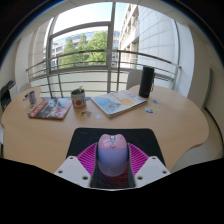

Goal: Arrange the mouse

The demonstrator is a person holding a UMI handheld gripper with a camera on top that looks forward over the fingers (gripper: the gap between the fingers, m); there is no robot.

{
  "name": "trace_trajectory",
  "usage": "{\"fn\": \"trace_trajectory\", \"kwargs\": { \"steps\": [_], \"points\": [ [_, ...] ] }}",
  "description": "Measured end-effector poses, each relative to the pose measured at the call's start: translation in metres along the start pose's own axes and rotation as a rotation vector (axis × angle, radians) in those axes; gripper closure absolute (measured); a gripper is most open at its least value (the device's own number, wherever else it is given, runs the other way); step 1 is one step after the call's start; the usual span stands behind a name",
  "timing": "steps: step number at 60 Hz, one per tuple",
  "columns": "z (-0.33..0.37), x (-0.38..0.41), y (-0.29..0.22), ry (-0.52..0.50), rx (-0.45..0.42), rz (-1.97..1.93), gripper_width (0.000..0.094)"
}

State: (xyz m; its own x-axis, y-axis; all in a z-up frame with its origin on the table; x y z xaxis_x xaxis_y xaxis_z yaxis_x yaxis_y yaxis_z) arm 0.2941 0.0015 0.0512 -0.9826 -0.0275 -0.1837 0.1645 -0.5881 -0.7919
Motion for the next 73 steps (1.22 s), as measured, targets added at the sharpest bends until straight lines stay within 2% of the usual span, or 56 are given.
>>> {"fn": "trace_trajectory", "kwargs": {
  "steps": [3, 10, 15, 17, 20, 23, 27, 41, 56, 73],
  "points": [
    [-0.009, -0.006, 0.015, -0.019, 0.023, -0.001, 0.0499],
    [-0.029, -0.001, 0.046, -0.085, 0.063, -0.016, 0.0398],
    [-0.023, -0.004, 0.046, -0.08, 0.06, -0.008, 0.0341],
    [-0.016, -0.006, 0.041, -0.071, 0.052, -0.006, 0.0258],
    [-0.003, -0.006, 0.032, -0.065, 0.025, -0.001, 0.0072],
    [0.014, -0.006, 0.025, -0.056, 0.014, 0.001, 0.0113],
    [0.041, -0.009, 0.015, -0.037, -0.003, 0.002, 0.0085],
    [0.161, -0.01, 0.0, 0.048, -0.06, 0.021, 0.0092],
    [0.279, 0.004, 0.018, 0.077, -0.086, 0.037, 0.009],
    [0.327, 0.01, 0.036, 0.086, -0.09, 0.027, 0.0092]
  ]
}}
Point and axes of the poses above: the point between the fingertips, and its own axes, seen from behind it with the camera up: x to the left, y down, z backward, against the way the camera looks, the point moved 1 cm from there along z, backward, against the way the camera looks, and after that the axes turned 9 degrees about z, right-handed, at the moved point
